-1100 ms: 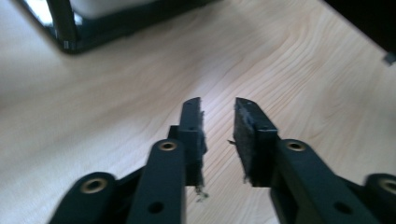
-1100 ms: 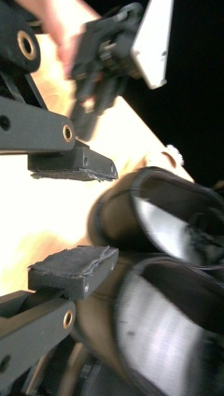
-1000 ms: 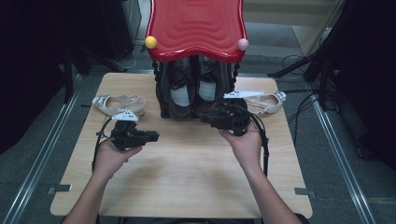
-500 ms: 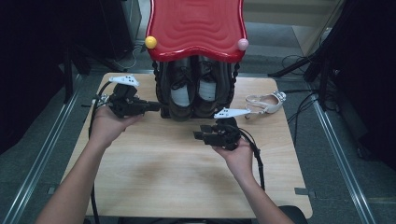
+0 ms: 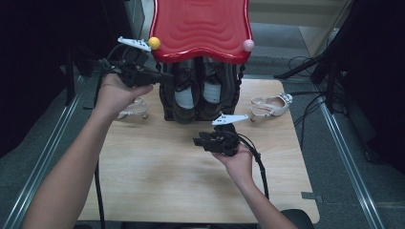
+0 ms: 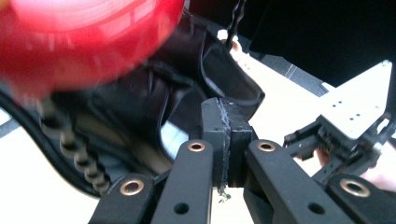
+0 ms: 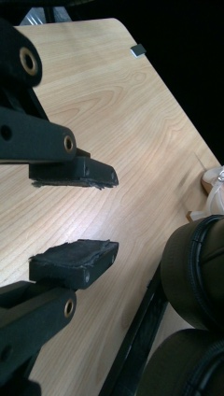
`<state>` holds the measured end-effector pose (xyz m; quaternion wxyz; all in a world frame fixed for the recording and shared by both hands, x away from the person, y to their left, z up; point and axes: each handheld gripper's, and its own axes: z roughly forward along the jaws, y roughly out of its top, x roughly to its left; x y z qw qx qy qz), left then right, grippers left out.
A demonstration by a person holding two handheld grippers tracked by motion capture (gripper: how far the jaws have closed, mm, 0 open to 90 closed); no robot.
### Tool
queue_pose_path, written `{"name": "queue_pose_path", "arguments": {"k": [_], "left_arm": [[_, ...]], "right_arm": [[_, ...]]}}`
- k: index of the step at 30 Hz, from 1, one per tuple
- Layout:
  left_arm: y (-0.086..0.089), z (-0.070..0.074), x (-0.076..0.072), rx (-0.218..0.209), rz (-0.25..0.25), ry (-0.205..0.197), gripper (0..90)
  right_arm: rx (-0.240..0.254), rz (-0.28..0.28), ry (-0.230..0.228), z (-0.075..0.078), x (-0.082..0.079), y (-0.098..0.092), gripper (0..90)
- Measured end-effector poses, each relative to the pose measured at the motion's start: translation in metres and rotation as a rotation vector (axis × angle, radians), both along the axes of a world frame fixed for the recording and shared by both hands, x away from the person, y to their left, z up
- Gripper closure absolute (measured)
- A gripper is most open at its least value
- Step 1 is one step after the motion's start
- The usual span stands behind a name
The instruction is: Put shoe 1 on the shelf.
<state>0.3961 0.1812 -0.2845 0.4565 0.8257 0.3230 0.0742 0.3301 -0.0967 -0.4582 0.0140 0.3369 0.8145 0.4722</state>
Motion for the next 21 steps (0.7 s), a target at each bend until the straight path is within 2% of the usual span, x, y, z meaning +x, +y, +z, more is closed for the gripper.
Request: {"name": "queue_pose_path", "arguments": {"k": [1, 8, 11, 14, 17, 19, 21], "left_arm": [[-0.002, 0.005, 0.002, 0.000, -0.005, -0.004, 90.0], [-0.019, 0.036, 0.020, 0.012, -0.010, -0.019, 90.0], [-0.030, 0.047, 0.029, 0.038, -0.007, -0.025, 90.0], [-0.042, 0.057, 0.036, 0.050, -0.026, -0.039, 90.0], [-0.055, 0.066, 0.041, 0.055, -0.035, -0.073, 90.0], [-0.062, 0.071, 0.045, 0.047, -0.052, -0.075, 90.0], [-0.068, 0.074, 0.050, 0.062, -0.056, -0.085, 90.0]], "right_arm": [[0.008, 0.001, -0.006, 0.000, 0.000, -0.001, 65.3], [0.019, 0.003, 0.034, -0.005, 0.000, 0.000, 73.4], [0.026, 0.006, 0.045, -0.006, 0.000, 0.002, 76.4], [0.027, 0.004, 0.041, -0.006, 0.000, 0.004, 79.4], [0.025, -0.019, 0.019, -0.005, -0.001, 0.004, 84.2], [0.038, -0.027, 0.014, -0.004, -0.001, 0.004, 87.8], [0.042, -0.033, 0.019, -0.004, 0.000, 0.004, 89.9]]}}
